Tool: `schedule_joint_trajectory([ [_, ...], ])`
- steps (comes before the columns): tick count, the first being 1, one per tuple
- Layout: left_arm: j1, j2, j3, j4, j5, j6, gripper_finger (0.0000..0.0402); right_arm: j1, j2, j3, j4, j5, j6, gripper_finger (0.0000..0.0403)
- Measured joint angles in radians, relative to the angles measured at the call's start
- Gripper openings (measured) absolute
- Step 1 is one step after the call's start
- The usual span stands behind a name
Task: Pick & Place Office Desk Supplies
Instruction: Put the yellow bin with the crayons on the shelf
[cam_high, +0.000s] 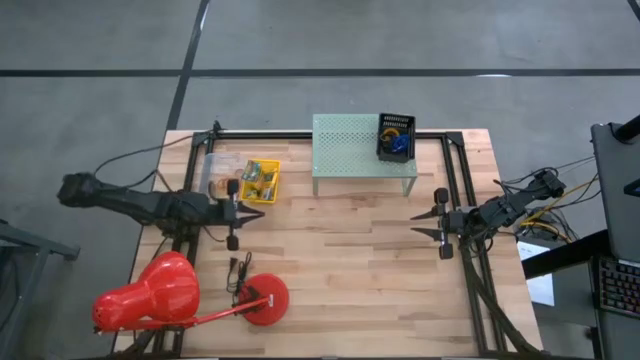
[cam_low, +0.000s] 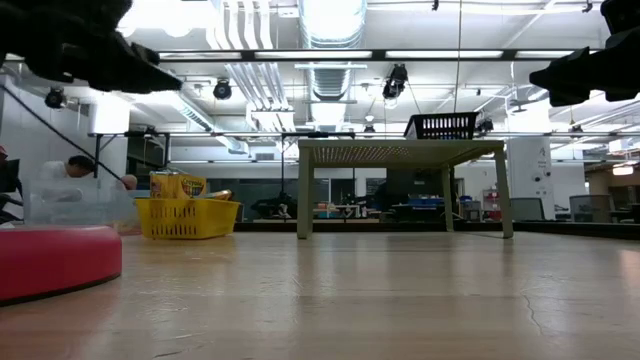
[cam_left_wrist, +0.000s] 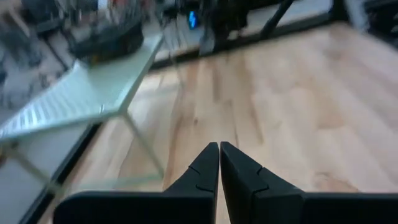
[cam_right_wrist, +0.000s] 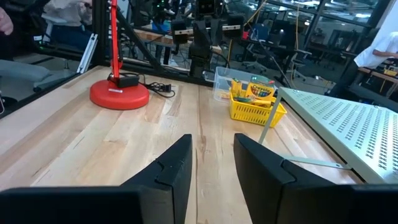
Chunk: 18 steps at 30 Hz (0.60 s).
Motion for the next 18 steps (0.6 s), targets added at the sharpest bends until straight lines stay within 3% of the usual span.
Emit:
schedule_joint_trajectory([
  [11,0.03,0.387,0.303,-0.374,-0.203,-0.301,0.0025,-0.001,0.0,0.0,0.0,0.0,0.0,0.0129],
  [18,0.032,0.473,0.36,-0.439,-0.203,-0.324,0.0102,-0.001,0.0,0.0,0.0,0.0,0.0,0.0125],
])
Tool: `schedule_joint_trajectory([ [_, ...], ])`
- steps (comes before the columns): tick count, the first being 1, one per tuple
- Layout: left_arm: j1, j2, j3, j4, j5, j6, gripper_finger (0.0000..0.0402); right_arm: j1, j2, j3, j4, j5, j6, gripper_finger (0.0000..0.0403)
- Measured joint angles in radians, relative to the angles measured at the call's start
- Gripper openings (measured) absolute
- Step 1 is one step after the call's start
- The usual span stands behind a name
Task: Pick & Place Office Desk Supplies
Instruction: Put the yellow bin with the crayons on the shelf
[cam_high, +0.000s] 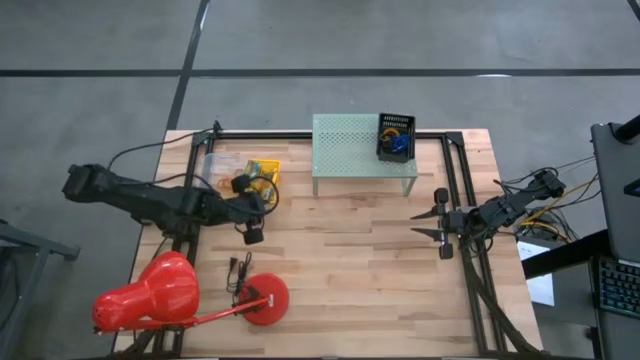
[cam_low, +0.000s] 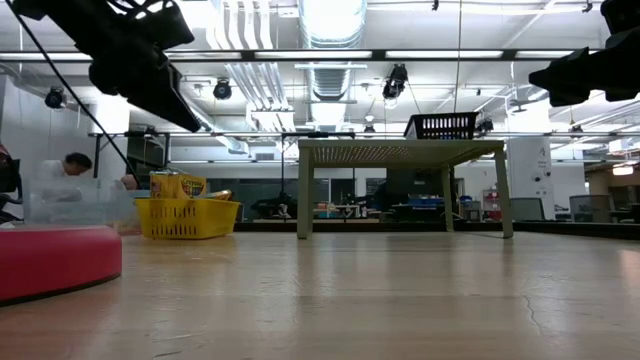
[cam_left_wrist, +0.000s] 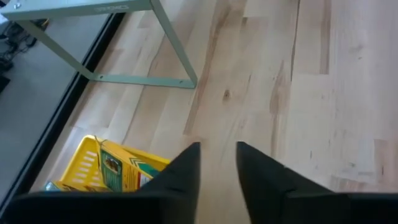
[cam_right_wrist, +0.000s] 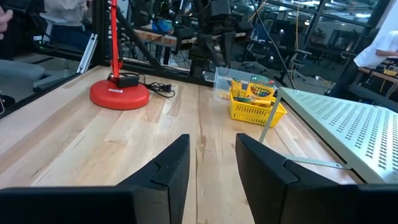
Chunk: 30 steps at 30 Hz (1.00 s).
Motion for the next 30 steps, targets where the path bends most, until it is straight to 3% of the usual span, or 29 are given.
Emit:
schedule_joint_trajectory([
  [7,0.002,0.002,-0.003,-0.015,0.007,-0.024,0.0194,0.0,0.0,0.0,0.0,0.0,0.0,0.0114],
  [11,0.003,0.004,-0.011,-0.057,0.021,-0.005,0.0221,0.001,0.0,0.0,0.0,0.0,0.0,0.011],
  [18,0.06,0.047,0.0,-0.071,0.098,0.026,0.0212,0.001,0.0,0.0,0.0,0.0,0.0,0.0114],
  [30,0.399,0.149,0.034,-0.12,0.402,0.123,0.02,0.001,0.0,0.0,0.0,0.0,0.0,0.0125],
])
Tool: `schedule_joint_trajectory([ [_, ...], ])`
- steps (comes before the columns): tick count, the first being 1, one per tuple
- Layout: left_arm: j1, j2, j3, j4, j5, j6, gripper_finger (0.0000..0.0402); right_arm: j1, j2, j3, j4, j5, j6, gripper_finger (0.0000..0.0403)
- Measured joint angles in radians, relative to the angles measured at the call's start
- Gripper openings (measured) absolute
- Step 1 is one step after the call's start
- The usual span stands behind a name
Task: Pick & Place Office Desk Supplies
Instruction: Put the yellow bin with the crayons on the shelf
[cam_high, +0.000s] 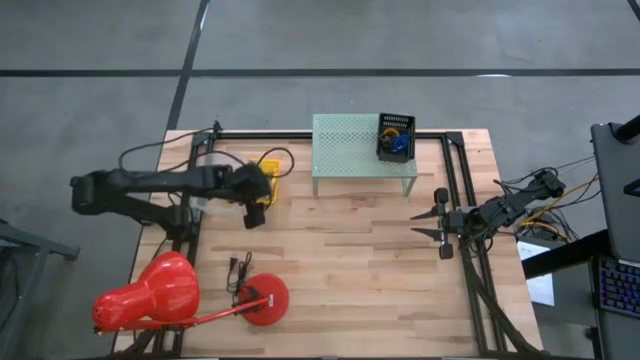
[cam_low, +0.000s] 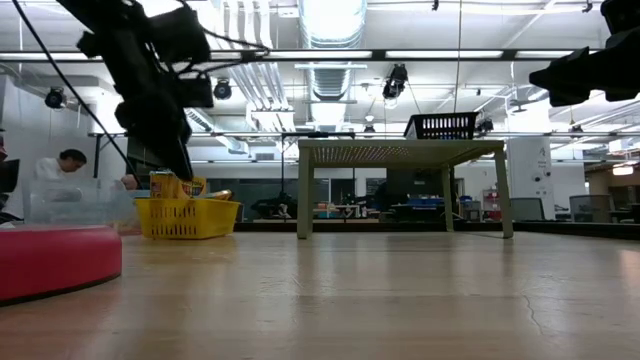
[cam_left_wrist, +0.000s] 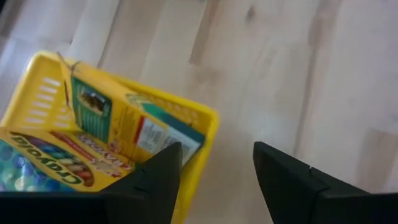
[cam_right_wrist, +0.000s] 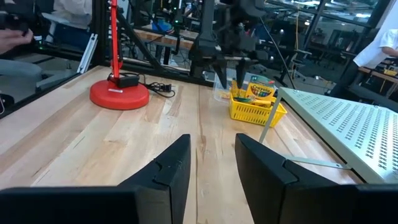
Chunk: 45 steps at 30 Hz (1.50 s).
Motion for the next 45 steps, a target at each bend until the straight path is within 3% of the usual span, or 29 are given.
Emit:
schedule_joint_trajectory([
  [12,0.026,0.111,0.0,0.008,0.01,0.117,0.02,0.0,0.0,0.0,0.0,0.0,0.0,0.0111],
  [23,0.027,0.119,-0.005,-0.026,-0.013,0.119,0.0192,-0.001,0.0,0.0,0.0,0.0,0.0,0.0108],
  [45,0.031,0.173,-0.004,0.043,-0.107,0.13,0.0031,0.0,0.0,0.0,0.0,0.0,0.0,0.0101],
])
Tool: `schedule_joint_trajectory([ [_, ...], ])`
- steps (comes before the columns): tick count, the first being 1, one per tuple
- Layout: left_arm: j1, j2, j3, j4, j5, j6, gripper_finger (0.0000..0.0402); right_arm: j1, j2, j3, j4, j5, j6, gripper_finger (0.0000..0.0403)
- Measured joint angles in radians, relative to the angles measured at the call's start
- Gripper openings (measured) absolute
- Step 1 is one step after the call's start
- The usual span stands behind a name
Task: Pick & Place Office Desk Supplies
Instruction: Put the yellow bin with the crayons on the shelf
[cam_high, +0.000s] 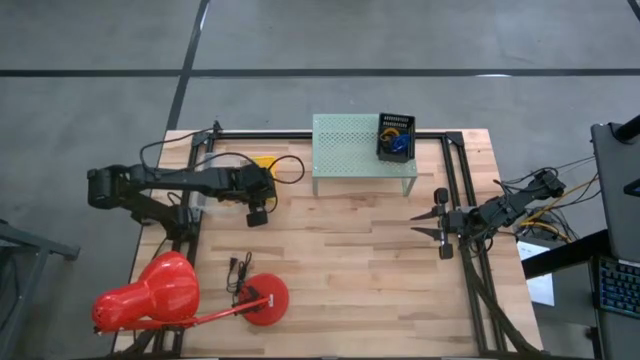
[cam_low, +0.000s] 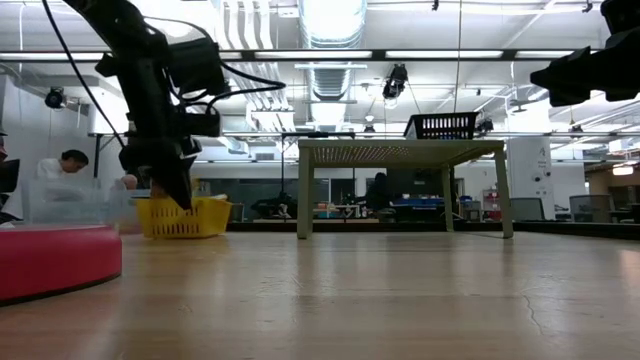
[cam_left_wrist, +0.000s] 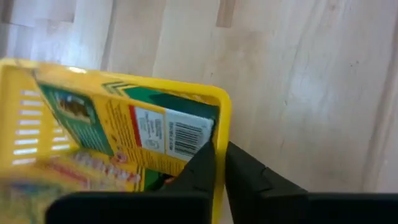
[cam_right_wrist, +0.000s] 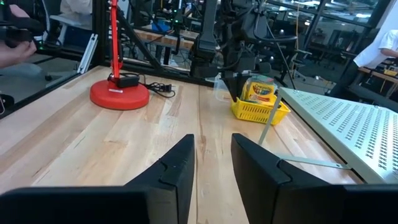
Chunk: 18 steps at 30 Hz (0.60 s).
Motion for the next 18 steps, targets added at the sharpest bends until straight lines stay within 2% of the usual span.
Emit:
schedule_joint_trajectory([
  [4,0.0,-0.002,0.001,0.011,-0.004,-0.002,0.0009,0.0,0.0,0.0,0.0,0.0,0.0,0.0097],
  [18,-0.008,-0.002,0.039,0.009,0.003,-0.009,0.0006,0.0,0.0,0.0,0.0,0.0,0.0,0.0105],
])
